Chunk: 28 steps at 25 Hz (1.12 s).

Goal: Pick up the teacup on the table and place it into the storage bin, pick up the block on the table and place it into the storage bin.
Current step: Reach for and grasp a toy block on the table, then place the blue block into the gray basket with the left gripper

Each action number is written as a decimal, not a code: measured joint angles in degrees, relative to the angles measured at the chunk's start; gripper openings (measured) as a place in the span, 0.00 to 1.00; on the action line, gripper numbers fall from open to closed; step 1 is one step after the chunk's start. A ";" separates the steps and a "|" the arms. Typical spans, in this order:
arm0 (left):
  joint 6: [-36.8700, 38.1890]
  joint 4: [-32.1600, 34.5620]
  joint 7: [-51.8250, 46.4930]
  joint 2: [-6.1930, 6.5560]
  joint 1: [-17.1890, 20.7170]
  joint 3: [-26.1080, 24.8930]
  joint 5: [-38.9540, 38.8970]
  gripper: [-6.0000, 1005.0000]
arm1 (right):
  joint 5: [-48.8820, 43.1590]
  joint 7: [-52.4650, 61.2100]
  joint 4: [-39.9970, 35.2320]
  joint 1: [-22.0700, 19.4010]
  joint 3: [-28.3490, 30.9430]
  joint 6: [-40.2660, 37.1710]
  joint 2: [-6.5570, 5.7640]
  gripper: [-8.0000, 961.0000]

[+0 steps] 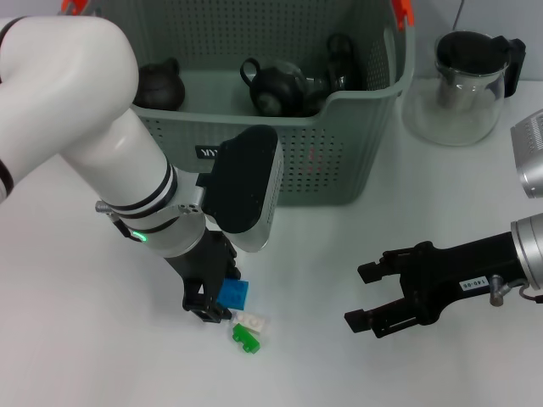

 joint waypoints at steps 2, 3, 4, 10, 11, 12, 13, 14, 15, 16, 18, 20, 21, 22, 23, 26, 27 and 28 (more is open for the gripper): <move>0.00 -0.16 -0.03 0.00 -0.13 0.00 0.00 0.56 | 0.00 -0.03 0.00 0.00 0.00 0.03 0.00 0.97; 0.00 -0.16 -0.04 0.00 -0.15 0.00 -0.01 0.56 | 0.00 -0.04 0.00 0.00 0.00 0.05 0.00 0.97; 0.00 -0.17 -0.08 0.00 -0.21 -0.01 -0.03 0.55 | 0.00 -0.06 0.00 0.00 0.00 0.07 0.00 0.97; 0.06 -0.76 -1.70 0.06 -1.11 -0.03 -0.05 0.50 | 0.00 -0.19 0.37 -0.13 0.12 0.19 0.01 0.97; 0.16 -1.02 -1.99 0.11 -1.37 -0.05 -0.05 0.47 | 0.00 -0.23 0.46 -0.13 0.13 0.21 0.00 0.97; 0.31 -1.24 -2.28 0.15 -1.59 -0.15 -0.05 0.45 | 0.00 -0.30 0.53 -0.12 0.16 0.26 0.00 0.97; 0.46 -1.32 -2.42 0.17 -1.71 -0.28 -0.04 0.42 | 0.00 -0.30 0.53 -0.12 0.16 0.26 0.00 0.97; 0.66 -1.09 -2.47 0.18 -1.69 -0.44 -0.05 0.40 | 0.00 -0.36 0.54 -0.12 0.18 0.28 0.00 0.97; 1.02 -0.49 -2.50 0.17 -1.60 -0.87 -0.15 0.40 | 0.01 -0.53 0.54 -0.12 0.24 0.29 0.01 0.97; 1.84 0.76 -2.52 0.19 -1.36 -1.83 -0.29 0.40 | 0.01 -0.53 0.54 -0.12 0.24 0.29 0.01 0.97; 5.19 4.43 -2.56 0.12 -0.61 -5.36 -1.21 0.40 | 0.03 -0.69 0.54 -0.19 0.36 0.25 0.00 0.97; 10.41 9.12 -2.57 0.06 0.43 -11.05 -4.22 0.40 | 0.04 -0.71 0.54 -0.31 0.55 0.15 -0.08 0.97; 12.95 11.71 -2.58 0.10 1.01 -14.54 -6.34 0.40 | 0.08 -0.72 0.54 -0.37 0.67 0.04 -0.15 0.97; 15.68 14.08 -2.58 0.14 1.71 -17.86 -8.83 0.40 | 0.12 -0.72 0.54 -0.44 0.80 -0.02 -0.21 0.97; 18.13 16.63 -2.58 0.25 2.39 -21.56 -11.49 0.39 | 0.14 -0.72 0.54 -0.50 0.91 -0.05 -0.25 0.97; 23.57 22.03 -2.83 0.33 3.70 -30.65 -18.97 0.38 | 0.14 -0.66 0.54 -0.50 1.08 -0.10 -0.29 0.97; 24.51 23.11 -3.01 0.36 3.79 -32.98 -21.04 0.37 | 0.11 -0.63 0.54 -0.49 1.11 -0.11 -0.28 0.97; 24.51 23.11 -3.01 0.36 3.79 -32.98 -21.04 0.37 | 0.08 -0.60 0.53 -0.47 1.13 -0.11 -0.26 0.97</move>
